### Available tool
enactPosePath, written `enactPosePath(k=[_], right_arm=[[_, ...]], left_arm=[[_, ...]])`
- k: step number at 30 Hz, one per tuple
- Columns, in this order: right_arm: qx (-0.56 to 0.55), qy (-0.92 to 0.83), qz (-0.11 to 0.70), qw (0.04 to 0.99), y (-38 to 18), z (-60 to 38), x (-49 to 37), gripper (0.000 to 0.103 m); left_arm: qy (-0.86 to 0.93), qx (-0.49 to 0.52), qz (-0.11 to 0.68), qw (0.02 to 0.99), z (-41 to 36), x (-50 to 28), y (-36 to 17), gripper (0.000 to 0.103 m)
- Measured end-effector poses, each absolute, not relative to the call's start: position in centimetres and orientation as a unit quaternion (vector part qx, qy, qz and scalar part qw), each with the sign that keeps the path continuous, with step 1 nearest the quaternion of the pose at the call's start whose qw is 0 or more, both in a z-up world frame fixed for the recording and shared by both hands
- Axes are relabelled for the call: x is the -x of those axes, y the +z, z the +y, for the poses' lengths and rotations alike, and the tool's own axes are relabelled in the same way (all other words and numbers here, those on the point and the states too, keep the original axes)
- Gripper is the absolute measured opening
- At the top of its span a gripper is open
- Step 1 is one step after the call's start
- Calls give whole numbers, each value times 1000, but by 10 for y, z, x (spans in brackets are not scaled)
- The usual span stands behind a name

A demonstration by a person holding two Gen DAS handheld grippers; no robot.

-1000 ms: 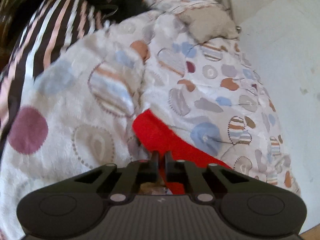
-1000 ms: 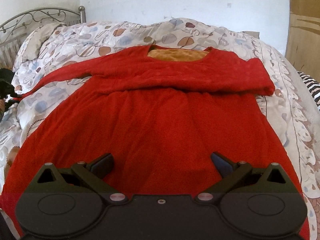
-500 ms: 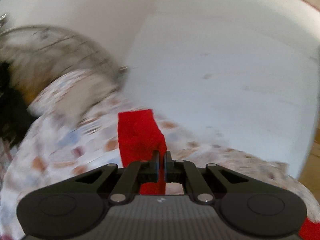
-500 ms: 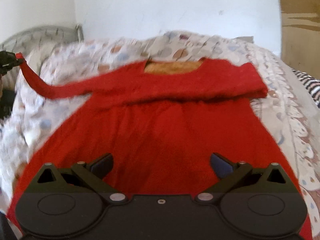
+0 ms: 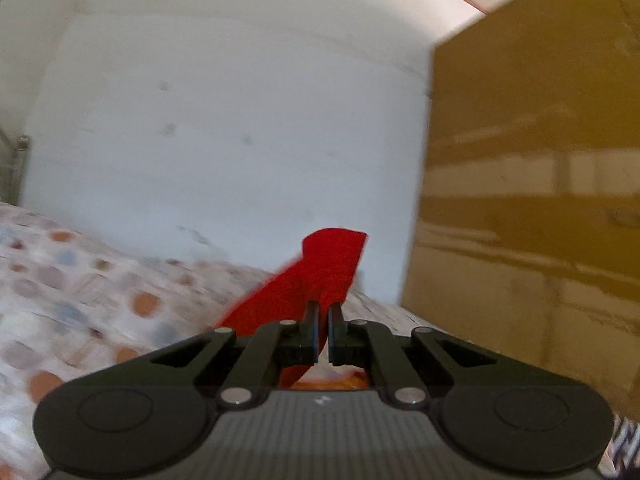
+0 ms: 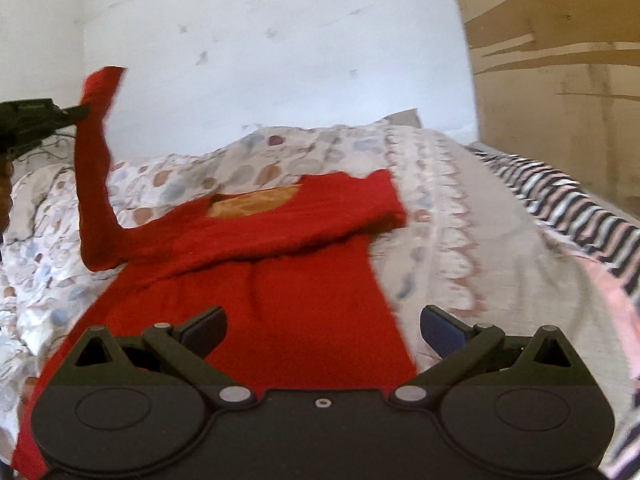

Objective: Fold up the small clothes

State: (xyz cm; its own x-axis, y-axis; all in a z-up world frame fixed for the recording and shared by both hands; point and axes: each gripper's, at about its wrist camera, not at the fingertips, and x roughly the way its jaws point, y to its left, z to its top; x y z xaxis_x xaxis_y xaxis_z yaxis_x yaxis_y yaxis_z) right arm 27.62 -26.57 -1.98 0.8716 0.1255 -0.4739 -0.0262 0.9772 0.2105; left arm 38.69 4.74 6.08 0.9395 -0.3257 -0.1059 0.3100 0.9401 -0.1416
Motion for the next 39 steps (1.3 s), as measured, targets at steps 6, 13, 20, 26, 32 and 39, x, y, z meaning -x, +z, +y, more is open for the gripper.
enactPosePath(k=[6,13,20,26,32,39], right_arm=[[-113,2,260,959,-30,-290,-262,103],[-142,-50,268,952,-41,-312,-258,103],[-148,-60,270,950,-45,-309,-260,103],[-140,-51,263,953,-39,-302,-268,103],[-118,-26,266,956,-29,-290,-285,103],[-101,28,267,958,-18,-260,-315,103]], left_arm=[[-226,51,118,966,-3,-375,3,3],[-250,27,186,950,-30,-362,-49,3],[-269,9,237,933,-33,-345,-55,37],[-272,-2,249,929,-27,-332,-44,82],[-188,-31,283,940,0,-333,-32,92],[-33,-87,331,939,63,-355,-48,93]])
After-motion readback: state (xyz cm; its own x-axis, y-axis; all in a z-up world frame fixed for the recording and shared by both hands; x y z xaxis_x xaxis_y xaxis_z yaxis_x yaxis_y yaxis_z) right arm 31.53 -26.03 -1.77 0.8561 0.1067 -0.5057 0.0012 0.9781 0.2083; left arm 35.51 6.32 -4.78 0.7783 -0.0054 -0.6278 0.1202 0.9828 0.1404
